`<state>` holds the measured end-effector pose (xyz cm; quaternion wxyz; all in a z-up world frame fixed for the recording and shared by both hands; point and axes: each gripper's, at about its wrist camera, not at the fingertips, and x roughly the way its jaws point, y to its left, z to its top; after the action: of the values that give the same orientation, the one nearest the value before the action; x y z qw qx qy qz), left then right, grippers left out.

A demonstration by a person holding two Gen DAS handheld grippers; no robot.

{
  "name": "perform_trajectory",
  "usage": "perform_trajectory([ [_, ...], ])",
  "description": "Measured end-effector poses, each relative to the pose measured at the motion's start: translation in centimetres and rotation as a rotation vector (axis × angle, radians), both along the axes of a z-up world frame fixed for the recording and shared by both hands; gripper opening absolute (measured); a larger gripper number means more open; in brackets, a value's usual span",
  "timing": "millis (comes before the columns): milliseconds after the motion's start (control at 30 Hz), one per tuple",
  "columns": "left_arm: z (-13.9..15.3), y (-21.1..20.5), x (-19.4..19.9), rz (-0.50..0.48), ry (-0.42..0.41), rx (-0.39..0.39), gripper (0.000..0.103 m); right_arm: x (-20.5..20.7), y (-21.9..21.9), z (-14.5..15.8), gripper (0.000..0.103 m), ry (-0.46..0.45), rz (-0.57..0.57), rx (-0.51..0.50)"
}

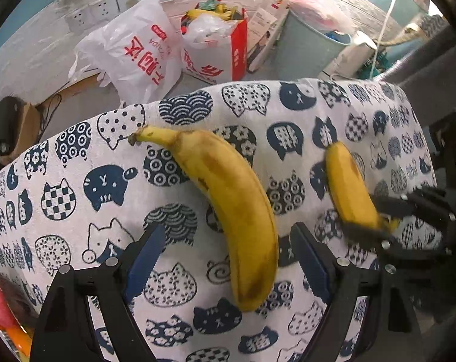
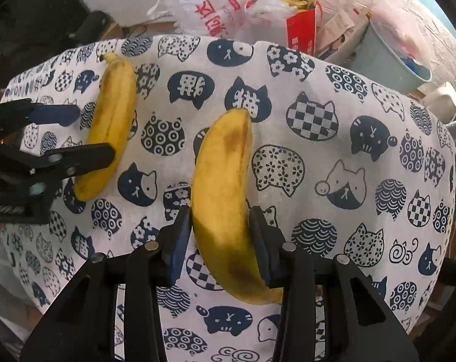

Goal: Organize fruits
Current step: 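Grasp a banana with the right gripper while the left grasps the other banana, then carry the banana with the right gripper while the left carries its banana toward the plate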

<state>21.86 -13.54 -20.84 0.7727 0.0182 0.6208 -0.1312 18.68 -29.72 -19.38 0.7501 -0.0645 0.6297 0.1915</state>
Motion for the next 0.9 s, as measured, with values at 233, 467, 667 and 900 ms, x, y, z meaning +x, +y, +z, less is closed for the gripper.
perform_trajectory([
  [233, -0.8, -0.2, 1.4, 0.045, -0.009, 0.007, 0.086, 0.3, 0.2, 0.5, 0.038, -0.032, -0.019, 0.014],
  [467, -1.1, -0.1, 1.5, 0.046, -0.031, -0.006, 0.086, -0.2, 0.4, -1.1, 0.038, -0.028, 0.003, -0.030],
  [667, -1.1, -0.8, 0.6, 0.016, -0.063, 0.038, 0.072, -0.8, 1.0, -1.0, 0.042, -0.080, 0.011, -0.060],
  [900, -0.6, -1.8, -0.2, -0.016, -0.067, 0.008, 0.043, -1.2, 1.3, -0.7, 0.037, -0.095, 0.004, -0.071],
])
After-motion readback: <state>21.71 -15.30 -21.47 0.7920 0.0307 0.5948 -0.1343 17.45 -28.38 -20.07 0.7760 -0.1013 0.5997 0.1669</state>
